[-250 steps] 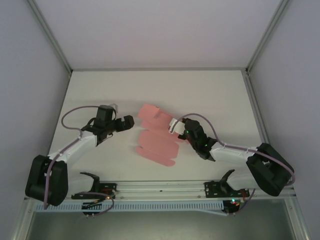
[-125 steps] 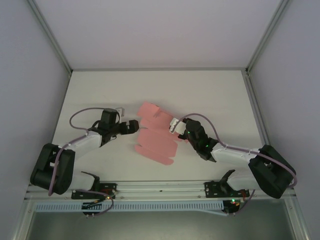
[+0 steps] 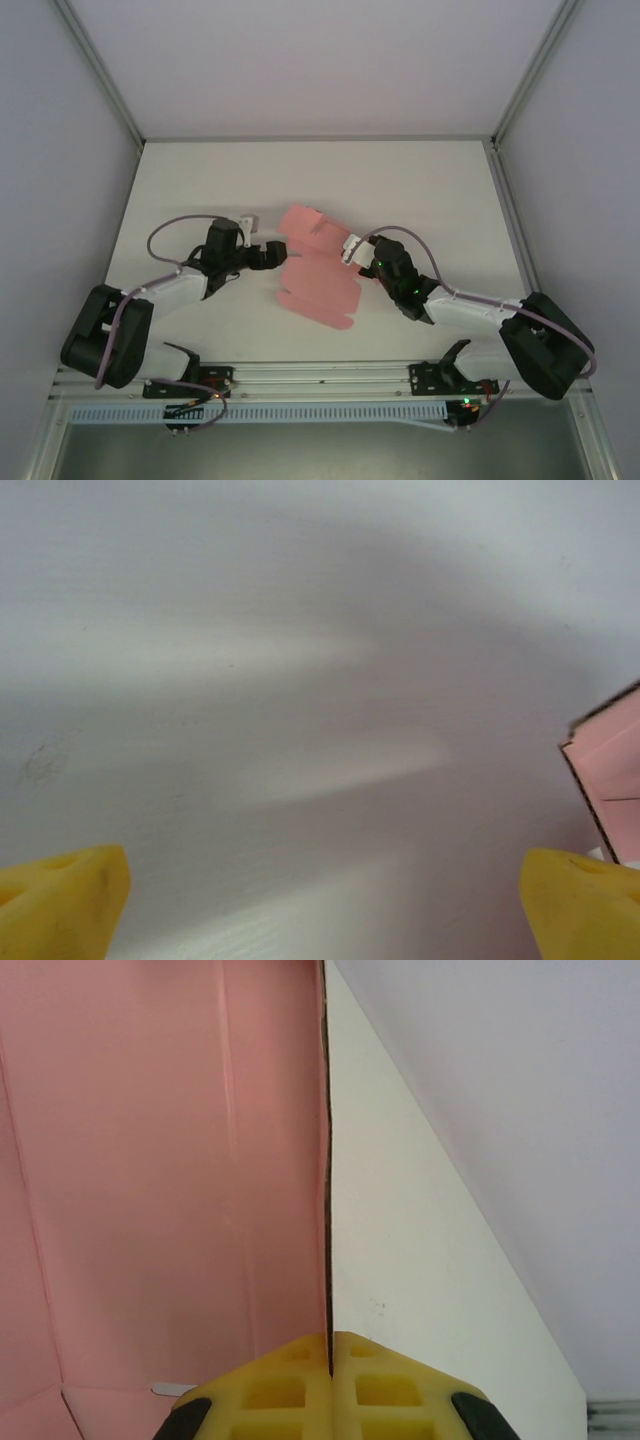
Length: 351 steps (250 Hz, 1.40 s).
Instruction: Assemble paper box
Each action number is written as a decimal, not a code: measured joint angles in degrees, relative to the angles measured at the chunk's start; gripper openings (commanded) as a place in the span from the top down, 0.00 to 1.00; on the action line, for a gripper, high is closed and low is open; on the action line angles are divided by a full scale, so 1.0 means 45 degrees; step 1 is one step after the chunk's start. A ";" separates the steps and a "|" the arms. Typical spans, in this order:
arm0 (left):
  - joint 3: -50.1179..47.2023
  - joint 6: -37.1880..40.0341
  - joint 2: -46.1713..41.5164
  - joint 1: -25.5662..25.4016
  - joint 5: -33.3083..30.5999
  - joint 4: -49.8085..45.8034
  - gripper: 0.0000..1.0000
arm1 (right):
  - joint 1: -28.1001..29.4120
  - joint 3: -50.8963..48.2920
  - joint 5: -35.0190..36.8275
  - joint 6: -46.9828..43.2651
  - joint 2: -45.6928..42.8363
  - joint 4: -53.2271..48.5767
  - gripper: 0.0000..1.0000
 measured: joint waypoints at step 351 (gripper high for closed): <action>0.2618 0.0510 0.0155 -0.4143 -0.3458 -0.1923 0.94 | -0.0160 0.0185 0.0097 0.0850 0.0432 -0.0763 1.00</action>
